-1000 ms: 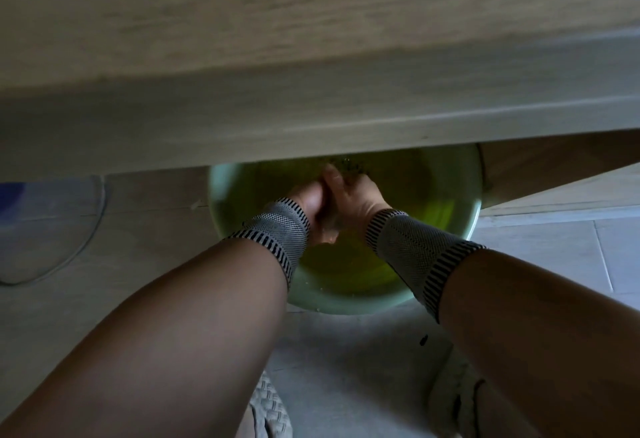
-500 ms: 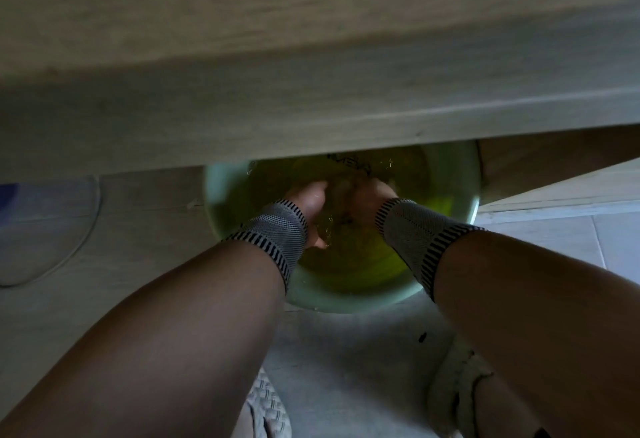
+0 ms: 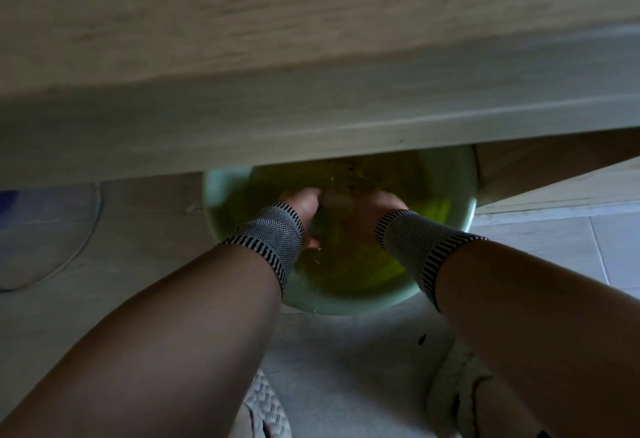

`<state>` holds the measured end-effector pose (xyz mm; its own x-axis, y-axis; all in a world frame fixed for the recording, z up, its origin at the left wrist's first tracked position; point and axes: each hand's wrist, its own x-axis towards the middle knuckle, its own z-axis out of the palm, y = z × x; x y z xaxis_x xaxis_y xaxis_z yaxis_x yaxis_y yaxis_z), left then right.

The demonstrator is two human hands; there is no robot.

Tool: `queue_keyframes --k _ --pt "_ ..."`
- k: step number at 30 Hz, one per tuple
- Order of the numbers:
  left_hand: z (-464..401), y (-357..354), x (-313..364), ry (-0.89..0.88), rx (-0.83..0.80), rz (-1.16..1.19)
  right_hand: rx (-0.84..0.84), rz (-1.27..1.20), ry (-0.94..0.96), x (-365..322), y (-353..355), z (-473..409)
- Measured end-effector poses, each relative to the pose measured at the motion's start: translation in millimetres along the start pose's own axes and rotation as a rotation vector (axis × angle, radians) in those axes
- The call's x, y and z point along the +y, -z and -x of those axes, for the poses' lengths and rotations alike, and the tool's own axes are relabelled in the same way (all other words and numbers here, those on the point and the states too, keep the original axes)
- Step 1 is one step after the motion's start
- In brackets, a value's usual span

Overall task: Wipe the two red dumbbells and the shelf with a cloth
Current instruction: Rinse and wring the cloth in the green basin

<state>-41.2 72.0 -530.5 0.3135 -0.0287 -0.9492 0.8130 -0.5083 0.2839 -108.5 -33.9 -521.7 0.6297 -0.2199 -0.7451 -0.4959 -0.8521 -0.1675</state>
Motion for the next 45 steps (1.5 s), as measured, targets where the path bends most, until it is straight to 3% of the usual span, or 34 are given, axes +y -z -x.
queue_keyframes --k 2,4,9,12,18,20,23,26,28,31,32,35,37,39,45 --pt "-1 1 -1 0.013 0.017 -0.023 0.041 -0.015 -0.097 5 -2 0" --pt "2 -3 -2 0.076 -0.037 0.078 0.117 -0.133 -0.074 3 3 0" --pt "19 -6 1 0.072 -0.255 0.275 0.072 -0.651 0.231 -2 32 36" --pt "35 3 2 0.085 -0.338 0.347 0.01 -0.626 0.288 7 42 55" --pt "63 14 3 -0.051 -0.38 0.266 0.152 -0.622 0.167 3 58 63" --pt "73 22 3 -0.17 -0.414 0.1 0.127 -0.626 0.179 -2 60 68" --pt "87 25 8 -0.405 -0.395 -0.405 0.184 -0.58 0.148 -9 67 73" --pt "96 15 17 -0.659 -0.258 -1.057 0.244 -0.585 0.0 -10 70 72" --pt "100 9 19 -0.751 -0.096 -1.41 0.115 -0.844 -0.132 -9 71 73" --pt "99 11 18 -0.781 0.013 -1.382 0.065 -1.077 -0.15 -6 76 79" --pt "102 14 18 -0.752 -0.029 -1.241 0.132 -1.001 -0.092 -5 76 81" --pt "115 22 26 -0.446 -0.266 -0.655 0.3 -0.259 0.229 1 73 92" --pt "122 29 31 -0.351 -0.36 -0.387 0.34 0.073 0.45 8 67 100" --pt "127 30 33 -0.349 -0.396 -0.336 0.388 0.227 0.527 11 65 106" --pt "135 19 30 -0.415 -0.412 -0.666 0.458 0.365 0.413 -9 74 102"
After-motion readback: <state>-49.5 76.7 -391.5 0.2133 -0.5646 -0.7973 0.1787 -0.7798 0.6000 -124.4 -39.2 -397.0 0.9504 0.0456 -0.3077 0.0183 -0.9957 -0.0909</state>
